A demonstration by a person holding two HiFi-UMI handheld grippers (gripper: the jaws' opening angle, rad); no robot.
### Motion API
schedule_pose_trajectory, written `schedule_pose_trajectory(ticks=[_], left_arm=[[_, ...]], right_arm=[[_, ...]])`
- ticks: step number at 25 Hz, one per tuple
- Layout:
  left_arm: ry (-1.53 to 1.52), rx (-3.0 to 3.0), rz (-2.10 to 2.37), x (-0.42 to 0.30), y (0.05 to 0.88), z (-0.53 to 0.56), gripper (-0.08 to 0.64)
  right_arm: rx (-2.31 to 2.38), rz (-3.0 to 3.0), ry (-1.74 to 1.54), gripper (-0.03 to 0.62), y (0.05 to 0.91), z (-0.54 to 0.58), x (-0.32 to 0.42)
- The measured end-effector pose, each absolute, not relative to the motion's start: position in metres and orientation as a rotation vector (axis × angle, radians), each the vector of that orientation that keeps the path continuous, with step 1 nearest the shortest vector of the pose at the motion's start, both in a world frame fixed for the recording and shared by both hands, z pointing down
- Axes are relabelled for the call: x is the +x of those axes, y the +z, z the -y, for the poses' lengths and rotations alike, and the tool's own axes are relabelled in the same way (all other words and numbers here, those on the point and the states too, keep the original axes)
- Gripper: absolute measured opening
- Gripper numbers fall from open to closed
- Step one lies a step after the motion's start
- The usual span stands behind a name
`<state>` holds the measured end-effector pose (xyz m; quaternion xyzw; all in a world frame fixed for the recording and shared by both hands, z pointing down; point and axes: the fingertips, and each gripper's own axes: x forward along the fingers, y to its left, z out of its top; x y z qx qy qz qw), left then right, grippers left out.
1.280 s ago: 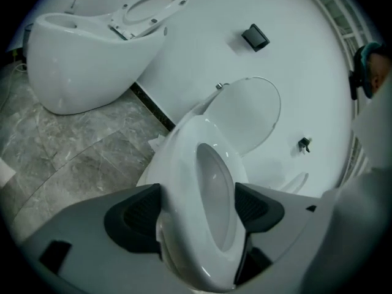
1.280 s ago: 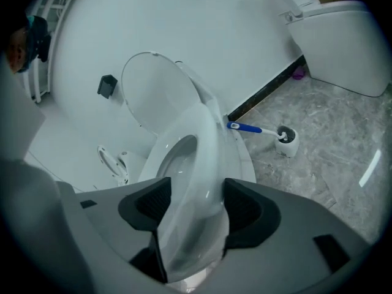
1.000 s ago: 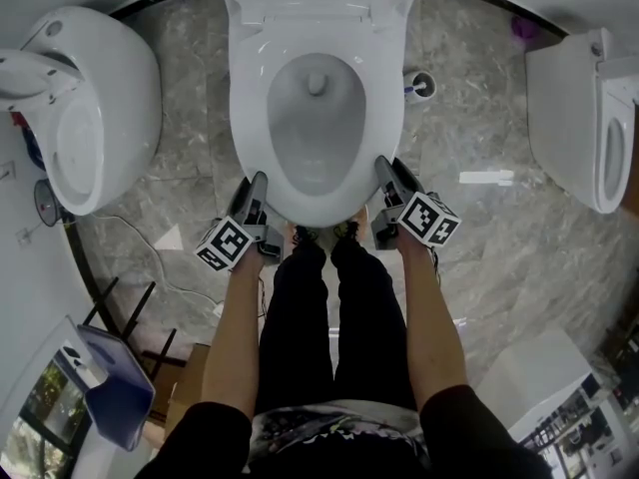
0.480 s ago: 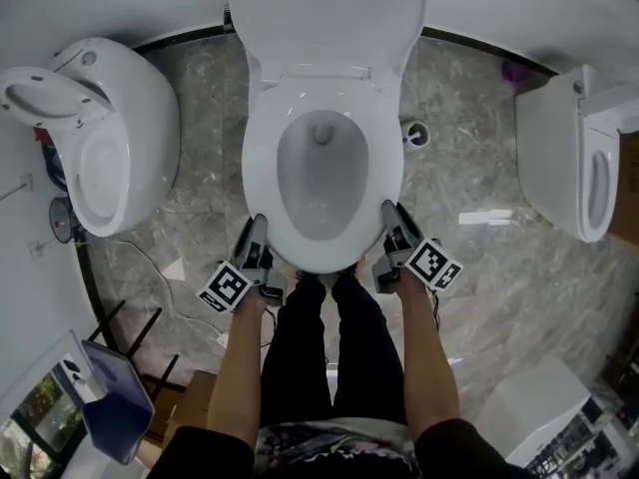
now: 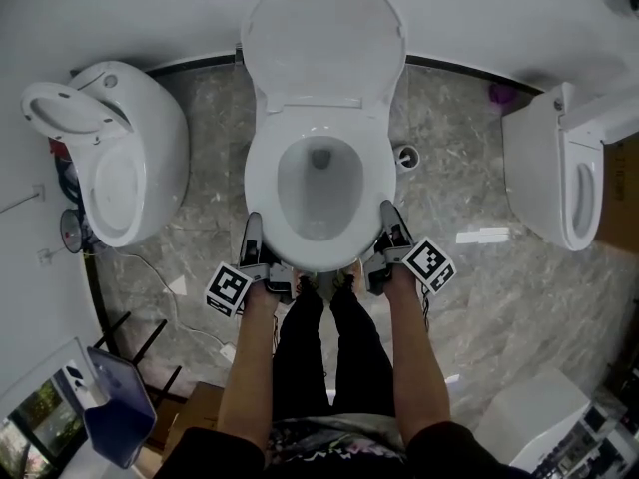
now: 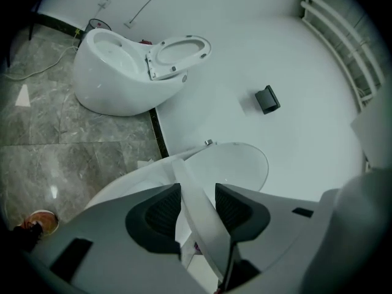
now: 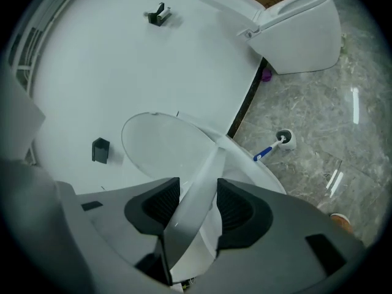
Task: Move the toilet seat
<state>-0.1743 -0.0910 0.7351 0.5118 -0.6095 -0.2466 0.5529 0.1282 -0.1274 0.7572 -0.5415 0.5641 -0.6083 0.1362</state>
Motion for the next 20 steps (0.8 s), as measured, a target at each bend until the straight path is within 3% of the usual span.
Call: schedule_pose_trajectory(ticks=[20], left_arm=[[-0.775,1.17,1.452,-0.176,0.648,0.17,0.221]], right_arm=[[-1.437,-1.463,-1.825,0.207,0.681,0.2,0.133]])
